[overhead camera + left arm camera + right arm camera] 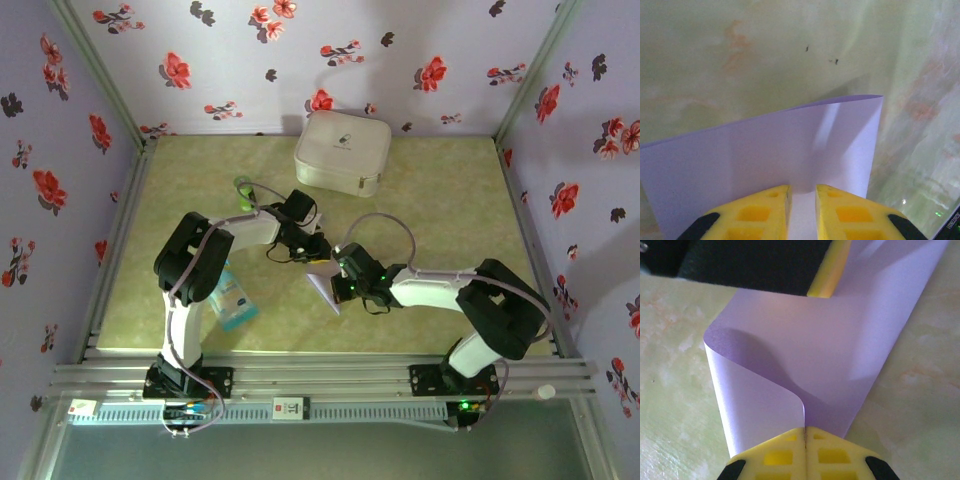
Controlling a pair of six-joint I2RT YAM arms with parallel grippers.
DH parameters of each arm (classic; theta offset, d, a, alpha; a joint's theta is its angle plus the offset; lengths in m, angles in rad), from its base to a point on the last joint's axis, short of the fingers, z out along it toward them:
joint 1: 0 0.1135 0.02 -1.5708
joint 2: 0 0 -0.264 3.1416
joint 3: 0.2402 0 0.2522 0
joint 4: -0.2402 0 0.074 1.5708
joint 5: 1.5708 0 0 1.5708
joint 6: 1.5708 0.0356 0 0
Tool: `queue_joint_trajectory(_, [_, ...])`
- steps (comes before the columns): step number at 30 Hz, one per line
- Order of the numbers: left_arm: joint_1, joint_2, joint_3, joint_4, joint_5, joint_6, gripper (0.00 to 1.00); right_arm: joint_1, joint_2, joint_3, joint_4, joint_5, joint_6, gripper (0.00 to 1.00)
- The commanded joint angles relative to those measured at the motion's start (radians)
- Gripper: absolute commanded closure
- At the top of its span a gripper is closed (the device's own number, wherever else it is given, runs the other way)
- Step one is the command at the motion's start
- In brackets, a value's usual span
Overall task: Fold a paper plane with a square sheet of paper (pick it up from the middle)
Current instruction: Third fold the triangle at the center of the table.
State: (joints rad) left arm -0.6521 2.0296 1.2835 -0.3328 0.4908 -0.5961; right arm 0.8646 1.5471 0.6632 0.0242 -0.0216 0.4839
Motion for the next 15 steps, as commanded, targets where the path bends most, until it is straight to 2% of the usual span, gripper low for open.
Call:
queue_joint_trajectory(1, [-0.007, -0.014, -0.020, -0.021, -0.023, -0.011, 0.79, -0.007, 0.010, 0.023, -0.017, 0.029, 0.025, 1.00])
queue_joint_trajectory(15, [-0.007, -0.017, -0.026, -0.014, -0.022, -0.016, 0.80, -0.007, 0.022, 0.030, -0.023, 0.023, 0.034, 1.00])
